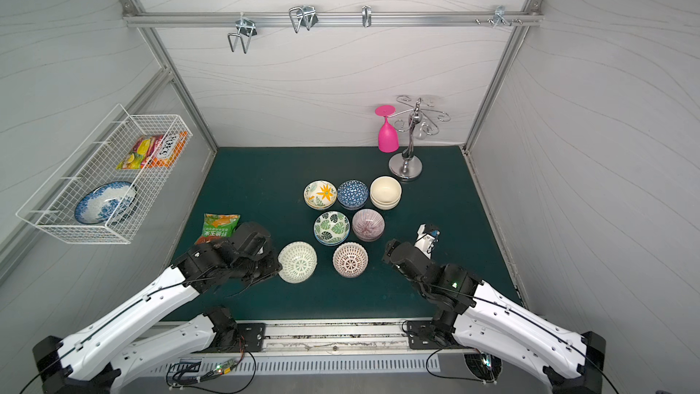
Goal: Stack the bowls
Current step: Pick up the bowl from the center of the board, then place the bowl on the bowl.
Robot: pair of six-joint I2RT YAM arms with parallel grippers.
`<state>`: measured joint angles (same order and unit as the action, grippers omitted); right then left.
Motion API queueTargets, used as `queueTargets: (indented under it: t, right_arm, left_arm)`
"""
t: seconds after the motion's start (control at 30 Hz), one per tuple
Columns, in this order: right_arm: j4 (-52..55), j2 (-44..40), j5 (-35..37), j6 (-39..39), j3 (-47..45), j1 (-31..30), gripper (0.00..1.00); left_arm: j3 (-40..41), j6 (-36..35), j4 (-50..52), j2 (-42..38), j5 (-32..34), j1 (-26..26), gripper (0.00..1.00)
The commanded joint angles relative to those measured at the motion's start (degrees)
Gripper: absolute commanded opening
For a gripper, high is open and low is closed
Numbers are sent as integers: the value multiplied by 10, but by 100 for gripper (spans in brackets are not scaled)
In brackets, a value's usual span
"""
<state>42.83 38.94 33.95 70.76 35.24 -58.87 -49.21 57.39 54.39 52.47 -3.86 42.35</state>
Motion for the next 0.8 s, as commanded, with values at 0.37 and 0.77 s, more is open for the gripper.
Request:
queueTargets:
  t: [0.37, 0.77]
  right_arm:
    - [2, -5, 26, 6, -2, -2, 99]
    - [-16, -8, 12, -8, -9, 10, 99]
  left_arm:
    - [-161, -32, -176, 270, -27, 78, 0]
    - [-149, -29, -228, 341, -29, 90, 0]
